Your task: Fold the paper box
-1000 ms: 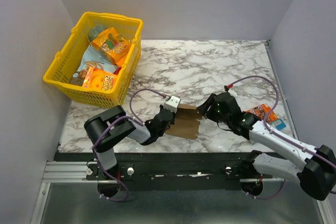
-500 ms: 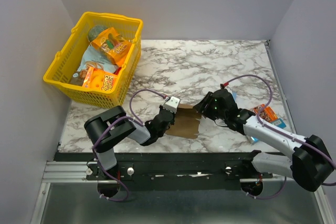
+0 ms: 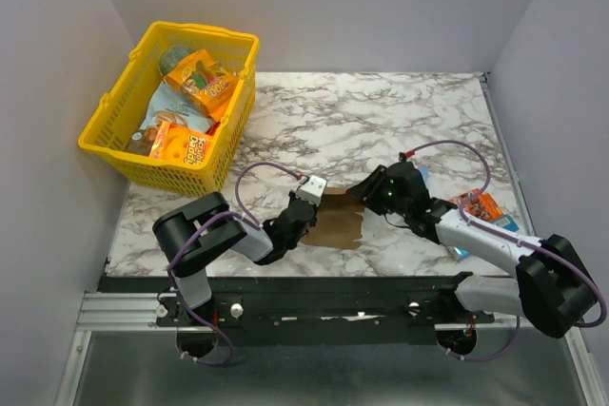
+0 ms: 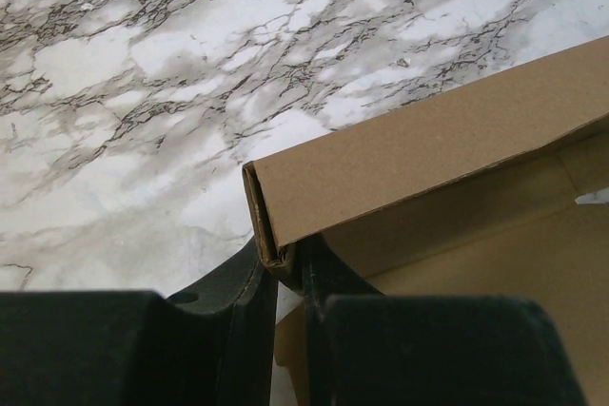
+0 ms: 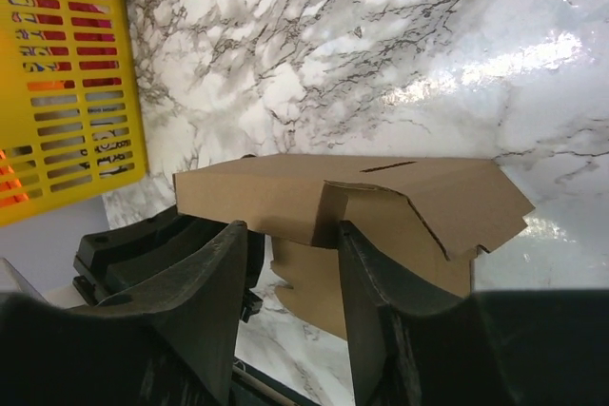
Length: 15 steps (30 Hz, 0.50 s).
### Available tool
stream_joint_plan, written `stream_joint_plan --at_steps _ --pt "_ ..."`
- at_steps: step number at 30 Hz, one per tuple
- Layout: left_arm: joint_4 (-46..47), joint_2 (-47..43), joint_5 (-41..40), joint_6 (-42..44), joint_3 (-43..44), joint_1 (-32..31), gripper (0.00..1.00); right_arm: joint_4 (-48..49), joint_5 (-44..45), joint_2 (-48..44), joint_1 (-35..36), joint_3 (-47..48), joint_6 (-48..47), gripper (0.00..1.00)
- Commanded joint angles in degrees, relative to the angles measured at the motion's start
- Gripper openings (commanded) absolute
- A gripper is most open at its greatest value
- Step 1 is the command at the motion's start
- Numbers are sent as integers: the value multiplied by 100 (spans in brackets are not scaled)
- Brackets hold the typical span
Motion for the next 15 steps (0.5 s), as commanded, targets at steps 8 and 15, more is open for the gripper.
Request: stream_joint_plan --at_steps 8,15 --pt "20 -64 -202 171 -76 -141 21 1591 -541 425 -216 -415 782 32" --pt "-16 -64 -229 171 -50 -158 21 1758 -567 389 -260 -520 1020 13"
